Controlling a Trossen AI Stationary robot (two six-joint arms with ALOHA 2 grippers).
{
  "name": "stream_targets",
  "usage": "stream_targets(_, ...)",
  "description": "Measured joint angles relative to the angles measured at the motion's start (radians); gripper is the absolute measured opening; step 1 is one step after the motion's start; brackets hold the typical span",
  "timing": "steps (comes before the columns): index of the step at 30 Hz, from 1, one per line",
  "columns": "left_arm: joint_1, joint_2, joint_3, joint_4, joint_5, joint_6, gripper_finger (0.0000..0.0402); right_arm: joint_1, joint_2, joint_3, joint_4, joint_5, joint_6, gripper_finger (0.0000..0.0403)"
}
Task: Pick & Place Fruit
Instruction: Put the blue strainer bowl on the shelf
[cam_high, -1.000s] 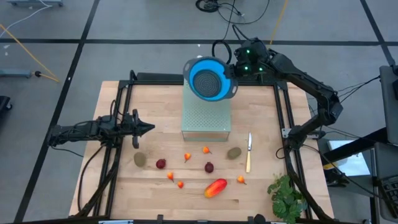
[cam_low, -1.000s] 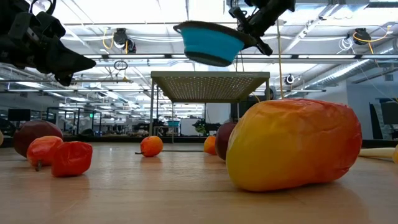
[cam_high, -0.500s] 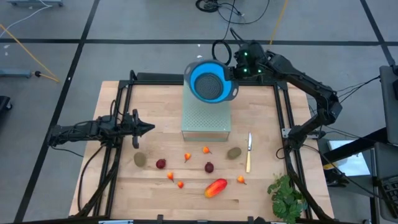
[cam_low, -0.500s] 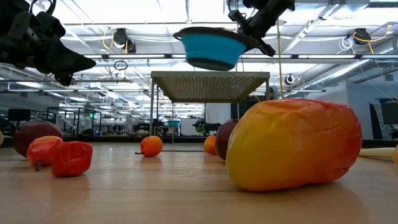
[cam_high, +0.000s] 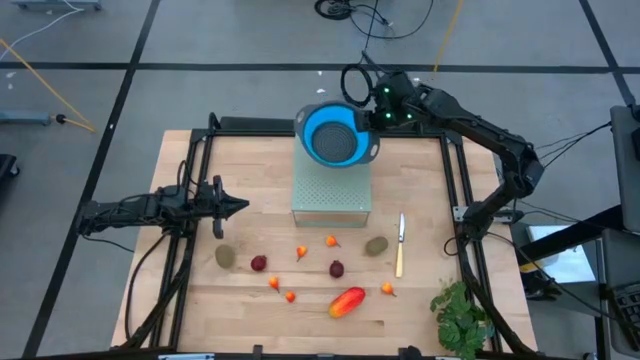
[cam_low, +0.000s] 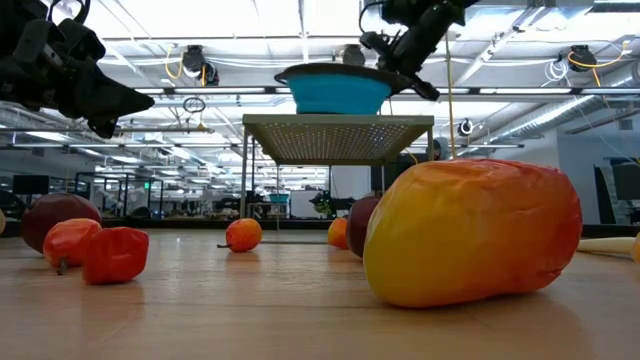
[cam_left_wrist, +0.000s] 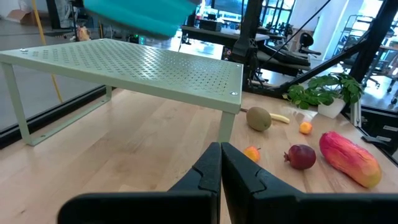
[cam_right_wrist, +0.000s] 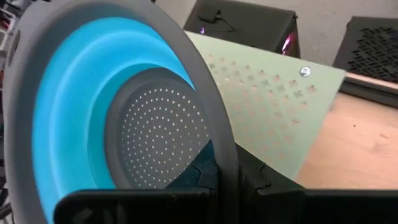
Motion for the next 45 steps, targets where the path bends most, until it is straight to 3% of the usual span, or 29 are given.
stream_targets(45, 0.0, 0.0, 0.0, 0.0, 0.0, 0.0, 0.001, 0.007, 0.087, 0.001, 0.005, -0.03, 0.005, 0.0007)
